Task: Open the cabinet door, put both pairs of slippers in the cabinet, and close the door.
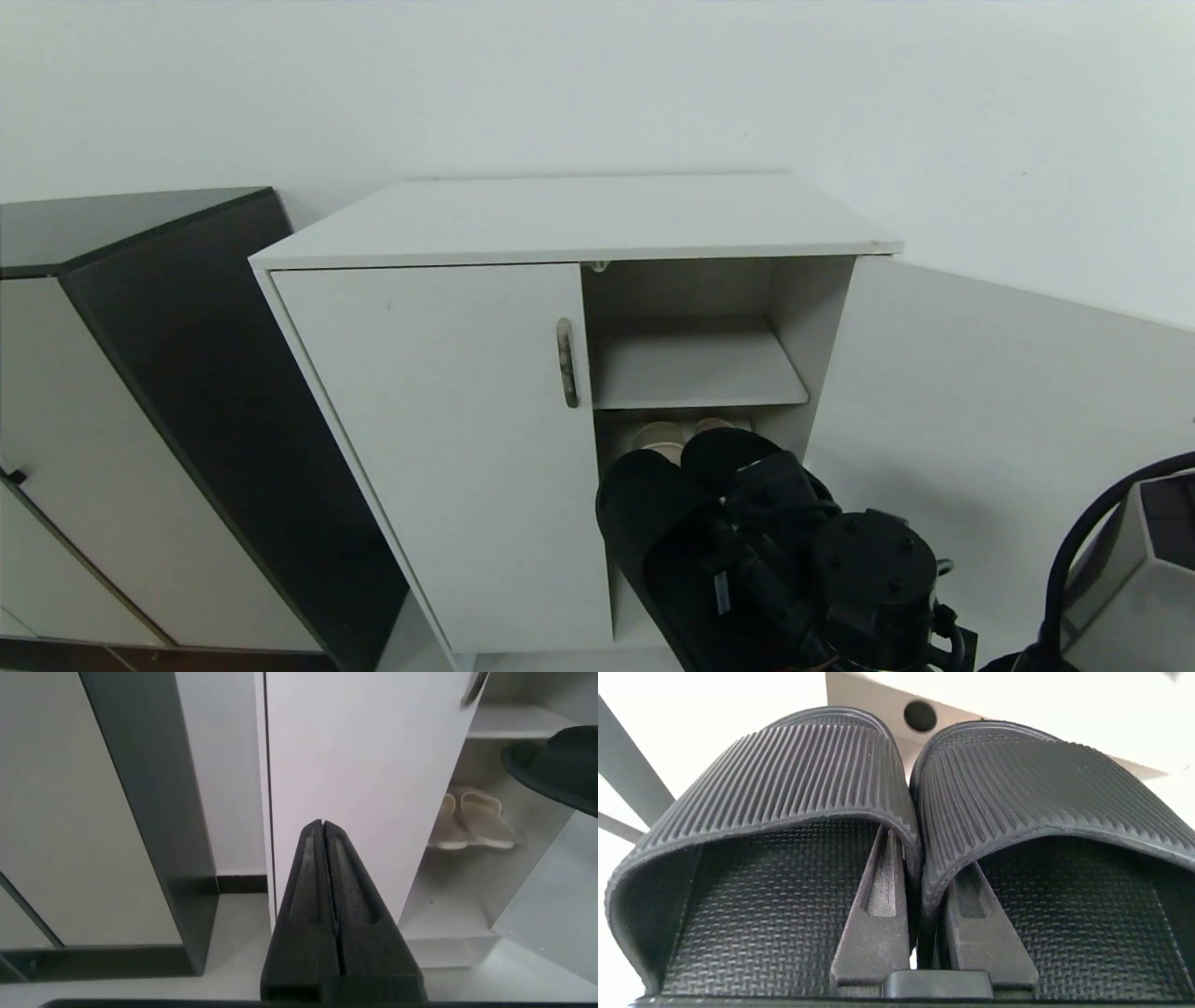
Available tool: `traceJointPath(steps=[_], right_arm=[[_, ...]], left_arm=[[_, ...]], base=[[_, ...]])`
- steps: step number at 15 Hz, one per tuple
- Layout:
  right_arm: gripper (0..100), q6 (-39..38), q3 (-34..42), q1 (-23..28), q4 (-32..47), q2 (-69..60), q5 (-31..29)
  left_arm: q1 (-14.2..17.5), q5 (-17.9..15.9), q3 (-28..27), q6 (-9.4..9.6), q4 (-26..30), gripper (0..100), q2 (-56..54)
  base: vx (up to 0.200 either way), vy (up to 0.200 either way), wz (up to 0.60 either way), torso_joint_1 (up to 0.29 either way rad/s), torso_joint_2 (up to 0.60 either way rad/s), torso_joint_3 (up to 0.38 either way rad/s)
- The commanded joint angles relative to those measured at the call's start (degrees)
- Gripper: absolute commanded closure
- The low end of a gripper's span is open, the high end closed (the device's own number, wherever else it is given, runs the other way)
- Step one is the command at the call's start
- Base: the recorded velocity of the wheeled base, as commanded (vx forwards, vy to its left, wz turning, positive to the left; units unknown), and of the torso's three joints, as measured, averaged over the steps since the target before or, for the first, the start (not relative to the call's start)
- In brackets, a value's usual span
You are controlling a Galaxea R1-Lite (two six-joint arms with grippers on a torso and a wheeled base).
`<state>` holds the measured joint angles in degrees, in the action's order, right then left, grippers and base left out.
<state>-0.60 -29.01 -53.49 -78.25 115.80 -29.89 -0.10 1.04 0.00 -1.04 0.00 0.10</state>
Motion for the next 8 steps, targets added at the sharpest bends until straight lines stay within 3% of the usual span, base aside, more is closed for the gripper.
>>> traceJointPath(steps=[1, 8], right_arm=[[100, 0.0, 0.0, 0.0, -0.1, 0.1, 0.0], [100, 1.0, 0.4, 0.5, -0.3, 0.2, 0.2]], left_arm=[[0.0, 0.0, 0.0, -0.02, 0.0, 100, 0.1], [0.0, 0.0, 0.0, -0.02, 0.0, 100, 0.1]], base=[[0.000, 0.000, 0.00, -0.110, 0.46, 0.349], [0.000, 0.000, 0.00, -0.055, 0.43, 0.368]])
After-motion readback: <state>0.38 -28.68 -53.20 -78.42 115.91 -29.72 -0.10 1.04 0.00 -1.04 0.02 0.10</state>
